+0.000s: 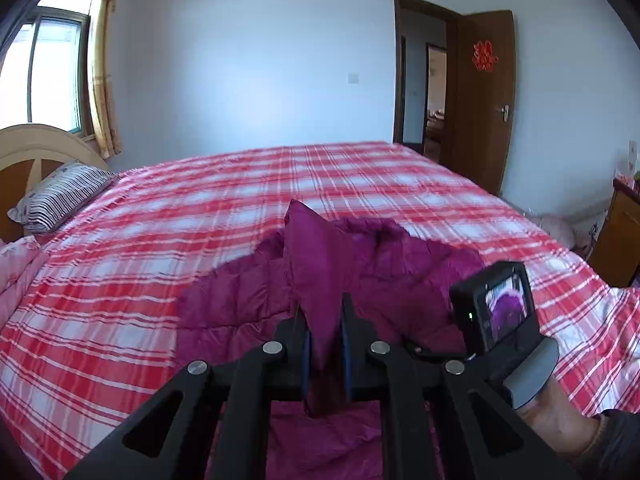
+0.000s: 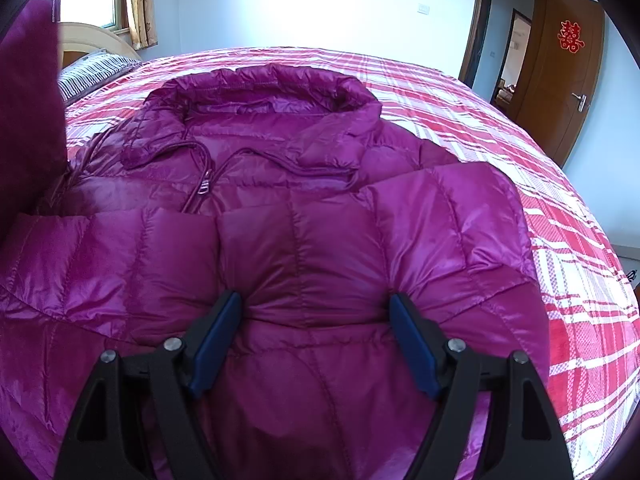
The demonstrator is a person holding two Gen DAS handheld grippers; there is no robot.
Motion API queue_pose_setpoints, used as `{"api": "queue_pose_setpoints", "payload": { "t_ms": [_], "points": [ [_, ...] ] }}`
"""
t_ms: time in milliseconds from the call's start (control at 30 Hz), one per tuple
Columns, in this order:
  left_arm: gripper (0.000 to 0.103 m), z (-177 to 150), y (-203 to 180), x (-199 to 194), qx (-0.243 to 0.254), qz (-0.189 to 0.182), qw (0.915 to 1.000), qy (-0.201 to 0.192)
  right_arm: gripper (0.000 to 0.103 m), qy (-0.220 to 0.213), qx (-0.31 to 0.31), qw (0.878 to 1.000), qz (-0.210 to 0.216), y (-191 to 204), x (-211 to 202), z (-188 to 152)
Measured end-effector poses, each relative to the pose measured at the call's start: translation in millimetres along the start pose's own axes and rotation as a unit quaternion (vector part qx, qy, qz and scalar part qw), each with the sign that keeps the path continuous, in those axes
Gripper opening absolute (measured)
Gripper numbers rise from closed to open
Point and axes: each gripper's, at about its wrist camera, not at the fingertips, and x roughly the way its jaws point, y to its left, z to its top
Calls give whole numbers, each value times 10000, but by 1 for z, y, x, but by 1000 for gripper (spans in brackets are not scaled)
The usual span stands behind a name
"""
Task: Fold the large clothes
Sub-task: 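Fold the held sleeve over the jacket front with the left gripper and release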
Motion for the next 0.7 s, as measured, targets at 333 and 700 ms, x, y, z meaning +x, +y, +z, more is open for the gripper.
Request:
{"api": "queue_pose_setpoints", "payload": {
  "t_ms": [333,700],
  "points": [
    [26,-27,-36,32,173,-68,9978,642,80,-13,62,10000,46,-2,0,0],
    [90,-16,16,-1,129,956,9950,-247,81,-23,106,9999,85,-3,-1,0]
  ]
}}
